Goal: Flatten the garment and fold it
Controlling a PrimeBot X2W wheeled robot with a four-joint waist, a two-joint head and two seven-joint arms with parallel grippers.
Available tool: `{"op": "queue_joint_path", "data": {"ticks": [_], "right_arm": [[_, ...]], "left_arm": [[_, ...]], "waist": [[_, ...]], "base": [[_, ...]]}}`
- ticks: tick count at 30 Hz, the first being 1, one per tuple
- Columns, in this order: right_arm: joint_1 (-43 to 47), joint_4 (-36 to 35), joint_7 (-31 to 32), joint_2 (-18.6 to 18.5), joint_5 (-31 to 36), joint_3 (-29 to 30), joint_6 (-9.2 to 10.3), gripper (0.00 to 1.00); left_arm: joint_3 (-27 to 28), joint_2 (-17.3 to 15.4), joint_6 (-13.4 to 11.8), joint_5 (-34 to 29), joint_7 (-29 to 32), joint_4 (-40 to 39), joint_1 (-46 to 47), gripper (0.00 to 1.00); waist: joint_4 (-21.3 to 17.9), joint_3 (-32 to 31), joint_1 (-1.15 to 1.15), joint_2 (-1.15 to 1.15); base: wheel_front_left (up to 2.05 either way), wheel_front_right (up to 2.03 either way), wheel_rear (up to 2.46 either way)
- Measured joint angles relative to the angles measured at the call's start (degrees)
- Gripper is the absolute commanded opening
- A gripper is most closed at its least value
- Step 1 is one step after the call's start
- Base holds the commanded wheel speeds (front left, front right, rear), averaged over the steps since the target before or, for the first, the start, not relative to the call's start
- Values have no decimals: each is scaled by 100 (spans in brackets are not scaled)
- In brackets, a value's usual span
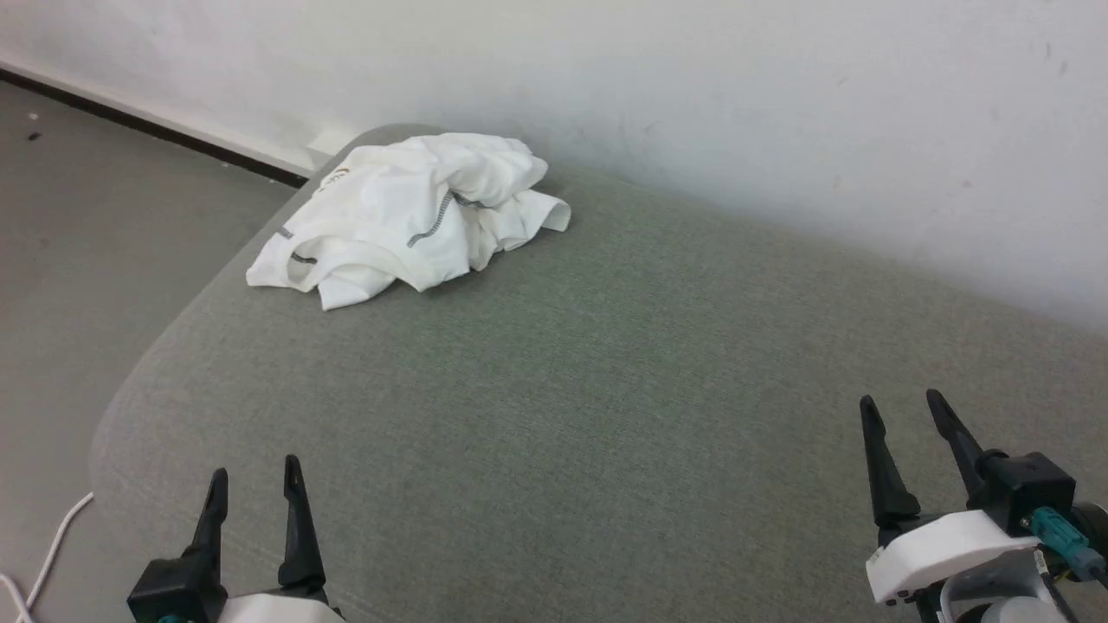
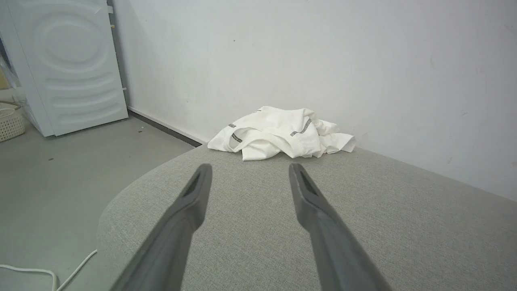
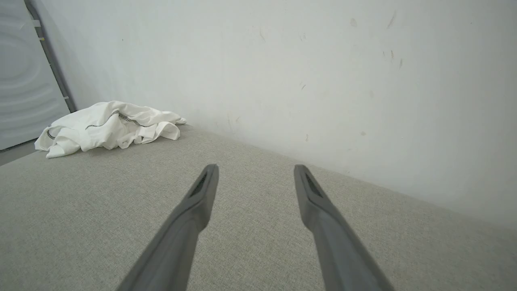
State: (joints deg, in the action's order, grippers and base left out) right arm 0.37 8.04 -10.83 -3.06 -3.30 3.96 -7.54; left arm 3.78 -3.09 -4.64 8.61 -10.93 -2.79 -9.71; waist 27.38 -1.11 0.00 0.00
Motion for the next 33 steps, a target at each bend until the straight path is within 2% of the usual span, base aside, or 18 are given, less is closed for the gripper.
{"op": "queue_joint_path", "data": {"ticks": [33], "right_arm": [[136,229,-386,2,-89,107,1,100]], "left_arm": [[113,-23,-1,201,-379,-80,-421,100]], "waist": [[894,-206,-1,0]], "base": [[0,0,0]]}}
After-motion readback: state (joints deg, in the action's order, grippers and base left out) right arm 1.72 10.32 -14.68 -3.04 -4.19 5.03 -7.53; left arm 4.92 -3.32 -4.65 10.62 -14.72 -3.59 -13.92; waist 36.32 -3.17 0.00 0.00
